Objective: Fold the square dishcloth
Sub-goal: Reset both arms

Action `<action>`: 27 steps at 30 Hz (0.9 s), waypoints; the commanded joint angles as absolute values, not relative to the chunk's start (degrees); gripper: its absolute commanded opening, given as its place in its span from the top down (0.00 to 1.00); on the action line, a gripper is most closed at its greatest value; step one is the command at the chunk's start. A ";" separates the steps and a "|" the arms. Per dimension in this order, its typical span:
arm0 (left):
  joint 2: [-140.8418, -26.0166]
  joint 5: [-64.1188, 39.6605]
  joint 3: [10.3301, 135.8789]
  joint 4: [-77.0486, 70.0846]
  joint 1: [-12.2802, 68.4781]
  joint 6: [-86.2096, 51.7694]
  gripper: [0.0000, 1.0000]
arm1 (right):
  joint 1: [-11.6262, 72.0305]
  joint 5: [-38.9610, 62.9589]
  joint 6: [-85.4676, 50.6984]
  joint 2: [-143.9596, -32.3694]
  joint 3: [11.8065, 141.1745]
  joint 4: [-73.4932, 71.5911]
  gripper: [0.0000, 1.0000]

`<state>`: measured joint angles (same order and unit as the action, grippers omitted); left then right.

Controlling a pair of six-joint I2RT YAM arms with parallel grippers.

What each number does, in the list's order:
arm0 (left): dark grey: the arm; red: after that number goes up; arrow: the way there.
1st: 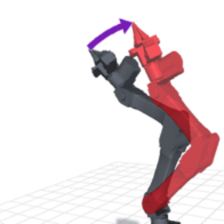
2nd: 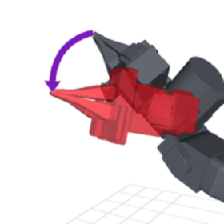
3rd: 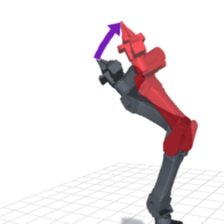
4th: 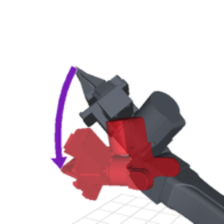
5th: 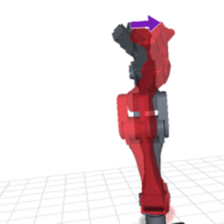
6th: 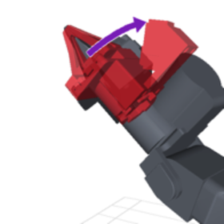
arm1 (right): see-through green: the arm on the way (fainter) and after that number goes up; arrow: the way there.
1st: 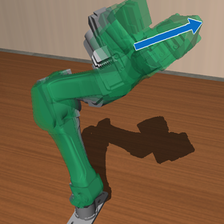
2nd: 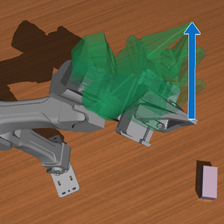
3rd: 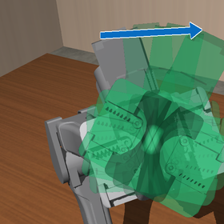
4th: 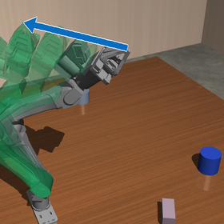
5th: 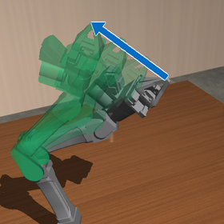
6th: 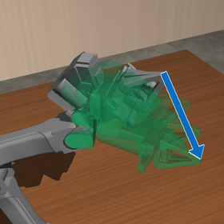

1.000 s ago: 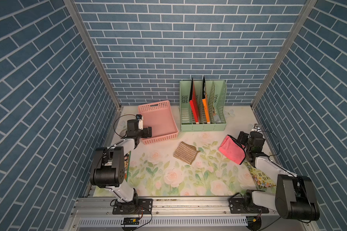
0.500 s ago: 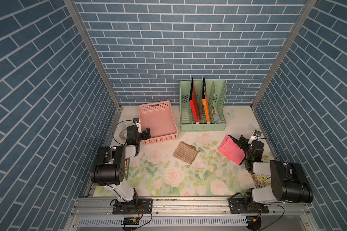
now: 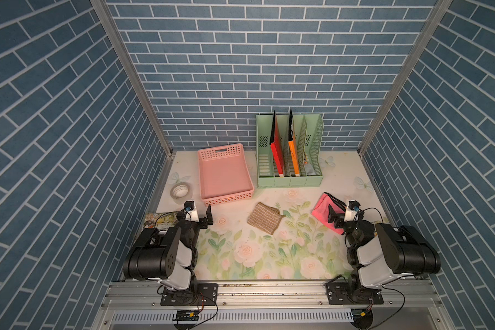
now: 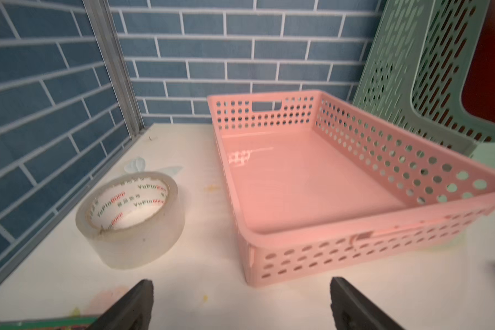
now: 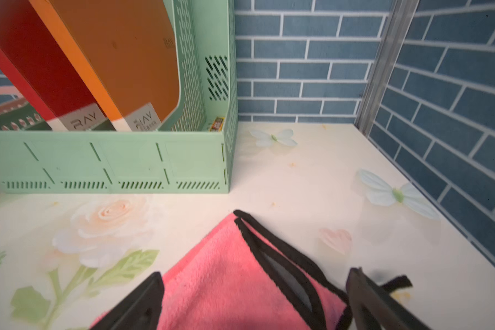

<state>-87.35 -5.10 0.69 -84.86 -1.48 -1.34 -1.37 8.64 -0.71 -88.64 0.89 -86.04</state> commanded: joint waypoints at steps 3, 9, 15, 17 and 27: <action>-86.79 0.71 11.65 -74.16 0.34 -0.69 0.00 | 1.40 1.11 1.85 -87.79 12.64 -74.20 0.00; -86.81 -0.03 11.61 -74.60 0.70 -0.09 0.00 | 1.60 1.28 2.02 -87.68 12.32 -73.80 0.00; -86.71 -0.06 11.60 -74.53 0.70 -0.09 0.00 | 1.58 1.30 2.02 -87.65 12.31 -73.86 0.00; -86.68 -0.04 11.63 -74.45 0.70 -0.09 0.00 | 1.58 1.32 2.02 -87.64 12.36 -73.86 0.00; -86.81 0.48 11.73 -74.23 0.70 -0.26 0.00 | 1.58 1.32 2.02 -87.66 12.31 -73.86 0.00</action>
<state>-86.80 -0.10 11.94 -74.28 0.51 -0.47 1.45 2.09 0.49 -88.07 12.69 -74.52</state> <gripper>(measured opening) 0.996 0.996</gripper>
